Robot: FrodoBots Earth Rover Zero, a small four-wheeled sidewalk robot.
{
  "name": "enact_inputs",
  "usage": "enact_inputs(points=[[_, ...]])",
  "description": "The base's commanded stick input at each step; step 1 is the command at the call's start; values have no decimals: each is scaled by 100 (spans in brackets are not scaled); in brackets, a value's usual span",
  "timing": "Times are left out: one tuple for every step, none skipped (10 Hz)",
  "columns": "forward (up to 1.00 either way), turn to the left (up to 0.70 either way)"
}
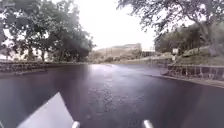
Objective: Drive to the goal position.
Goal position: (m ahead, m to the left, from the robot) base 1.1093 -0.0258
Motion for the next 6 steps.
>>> enact_inputs(points=[[70, 0], [70, -12], [70, -35], [70, -35], [70, -35], [70, -20]])
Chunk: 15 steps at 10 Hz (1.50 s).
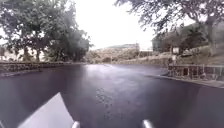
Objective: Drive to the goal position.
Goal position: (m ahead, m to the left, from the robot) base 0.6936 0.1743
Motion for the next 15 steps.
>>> enact_inputs(points=[[70, -1], [70, 0], [70, 0], [70, 0], [70, 0], [70, 0], [70, 0], [70, 0], [70, 0], [70, 0], [70, 0], [70, 0], [70, 0], [70, 0], [70, 0]])
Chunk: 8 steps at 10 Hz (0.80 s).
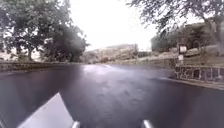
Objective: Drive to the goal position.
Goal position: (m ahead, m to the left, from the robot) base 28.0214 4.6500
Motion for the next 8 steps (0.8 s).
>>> enact_inputs(points=[[70, 0], [70, 0], [70, 0], [70, 0], [70, 0], [70, 0], [70, 0], [70, 0]])
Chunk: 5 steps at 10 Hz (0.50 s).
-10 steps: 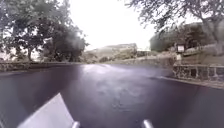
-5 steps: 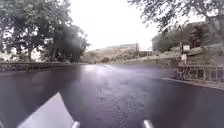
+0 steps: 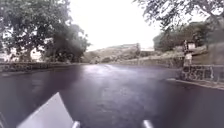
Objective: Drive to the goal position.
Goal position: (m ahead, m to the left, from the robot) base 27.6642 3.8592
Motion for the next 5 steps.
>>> enact_inputs(points=[[70, 0], [70, 0], [70, 0], [70, 0], [70, 0]])
